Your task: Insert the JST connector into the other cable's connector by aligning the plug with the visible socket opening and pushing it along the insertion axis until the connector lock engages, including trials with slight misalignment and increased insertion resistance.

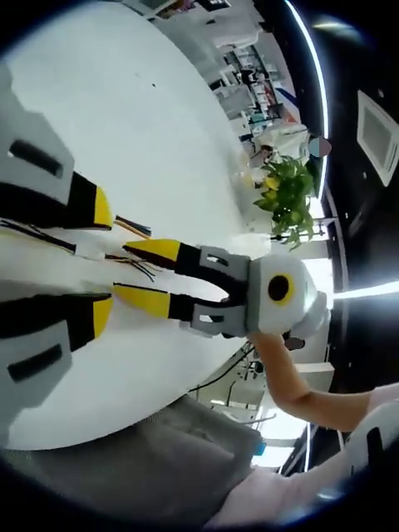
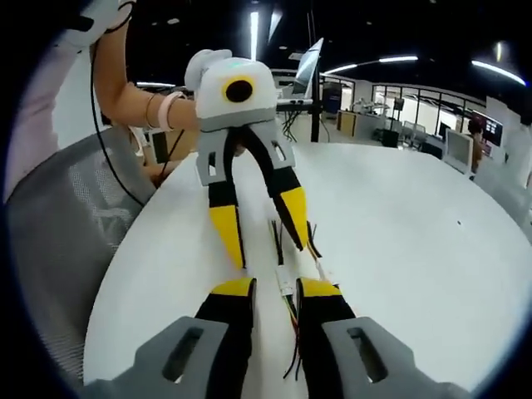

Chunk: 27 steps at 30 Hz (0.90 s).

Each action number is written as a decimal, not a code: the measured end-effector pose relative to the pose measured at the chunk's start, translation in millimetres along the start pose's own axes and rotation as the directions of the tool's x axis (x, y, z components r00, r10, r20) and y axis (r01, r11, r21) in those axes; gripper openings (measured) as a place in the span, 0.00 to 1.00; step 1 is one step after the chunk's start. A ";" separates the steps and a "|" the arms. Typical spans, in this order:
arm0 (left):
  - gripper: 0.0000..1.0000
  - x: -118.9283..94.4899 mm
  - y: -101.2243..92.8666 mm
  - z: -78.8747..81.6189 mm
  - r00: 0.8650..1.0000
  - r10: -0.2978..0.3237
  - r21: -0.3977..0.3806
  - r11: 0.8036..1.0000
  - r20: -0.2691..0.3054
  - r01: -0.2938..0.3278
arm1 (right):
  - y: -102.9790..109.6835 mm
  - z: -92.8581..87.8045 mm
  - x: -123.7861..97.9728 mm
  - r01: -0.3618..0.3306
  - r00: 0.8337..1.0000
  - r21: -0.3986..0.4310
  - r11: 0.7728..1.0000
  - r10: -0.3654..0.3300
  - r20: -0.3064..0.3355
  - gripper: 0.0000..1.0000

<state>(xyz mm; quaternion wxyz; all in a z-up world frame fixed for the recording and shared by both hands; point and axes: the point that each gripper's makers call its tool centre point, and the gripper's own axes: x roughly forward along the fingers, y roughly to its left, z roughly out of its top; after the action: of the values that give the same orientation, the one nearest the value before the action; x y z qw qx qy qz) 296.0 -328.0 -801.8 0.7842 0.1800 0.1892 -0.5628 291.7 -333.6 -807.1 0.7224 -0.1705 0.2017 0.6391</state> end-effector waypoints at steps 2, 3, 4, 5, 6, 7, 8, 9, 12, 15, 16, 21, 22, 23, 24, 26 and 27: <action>0.27 -5.2 2.6 4.9 1.000 0.029 0.002 1.000 -0.010 -0.029 | 0.5 5.9 -4.3 0.021 1.000 0.008 1.000 -0.021 0.005 0.21; 0.27 -9.1 3.1 10.9 0.999 0.039 -0.001 0.999 0.006 -0.039 | 0.5 8.2 -5.9 0.030 1.000 0.006 1.000 -0.030 0.008 0.21; 0.27 -11.4 3.9 15.9 0.999 0.047 -0.010 0.999 0.019 -0.047 | 0.6 10.2 -7.8 0.039 0.999 0.006 0.999 -0.039 0.009 0.21; 0.28 -14.9 4.6 22.0 0.998 0.057 -0.021 0.998 0.034 -0.056 | -0.1 13.0 -9.9 0.055 0.998 0.015 0.998 -0.055 0.012 0.22; 0.28 -16.9 5.3 25.6 0.997 0.063 -0.027 0.998 0.040 -0.062 | -0.4 14.9 -11.6 0.065 0.998 0.020 0.998 -0.065 0.014 0.23; 0.30 -19.9 5.7 30.1 0.996 0.072 -0.033 0.997 0.044 -0.071 | -0.7 18.0 -13.8 0.079 0.997 0.021 0.997 -0.080 0.019 0.25; 0.32 -21.2 6.0 32.6 0.996 0.079 -0.032 0.996 0.043 -0.077 | -0.7 18.9 -14.7 0.084 0.996 0.023 0.996 -0.084 0.020 0.26; 0.34 -22.9 6.2 34.7 0.995 0.086 -0.031 0.996 0.042 -0.085 | -0.6 22.2 -17.2 0.097 0.995 0.026 0.995 -0.098 0.024 0.27; 0.38 -27.5 5.0 41.1 0.994 0.103 -0.036 0.994 0.040 -0.102 | 0.7 31.2 -23.6 0.128 0.991 0.008 0.992 -0.128 0.040 0.28; 0.40 -33.1 1.4 48.3 0.993 0.113 -0.032 0.993 0.042 -0.112 | 3.2 42.4 -30.1 0.151 0.987 0.004 0.988 -0.151 0.061 0.30; 0.41 -35.9 0.4 53.5 0.992 0.119 -0.037 0.992 0.049 -0.117 | 4.0 46.6 -33.2 0.164 0.984 0.002 0.986 -0.164 0.068 0.32; 0.48 -47.6 -3.6 74.3 0.984 0.163 -0.030 0.986 0.073 -0.161 | 4.6 52.3 -43.1 0.198 0.976 0.018 0.980 -0.199 0.085 0.36; 0.50 -49.6 -6.0 78.0 0.982 0.170 -0.033 0.985 0.077 -0.168 | 3.4 49.5 -45.4 0.219 0.973 0.034 0.975 -0.221 0.072 0.37; 0.51 -50.7 -7.2 78.7 0.982 0.175 -0.034 0.984 0.078 -0.172 | 4.0 47.8 -46.9 0.227 0.971 0.040 0.973 -0.229 0.065 0.38; 0.51 -51.7 -7.5 77.6 0.981 0.180 -0.036 0.983 0.075 -0.178 | 5.0 46.9 -48.7 0.232 0.970 0.044 0.972 -0.235 0.064 0.40; 0.56 -55.3 -6.9 68.3 0.976 0.214 -0.063 0.975 0.030 -0.212 | 6.9 46.9 -54.5 0.254 0.963 0.069 0.965 -0.259 0.069 0.41; 0.60 -58.3 -6.7 62.0 0.971 0.238 -0.098 0.967 0.004 -0.236 | 9.1 46.9 -58.1 0.264 0.960 0.080 0.961 -0.270 0.070 0.43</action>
<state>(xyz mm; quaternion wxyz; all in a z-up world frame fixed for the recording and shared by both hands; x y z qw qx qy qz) 278.3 -313.3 -719.6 0.8552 0.1585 0.1872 -0.4567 280.1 -358.5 -737.0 0.8151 -0.1448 0.1697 0.5346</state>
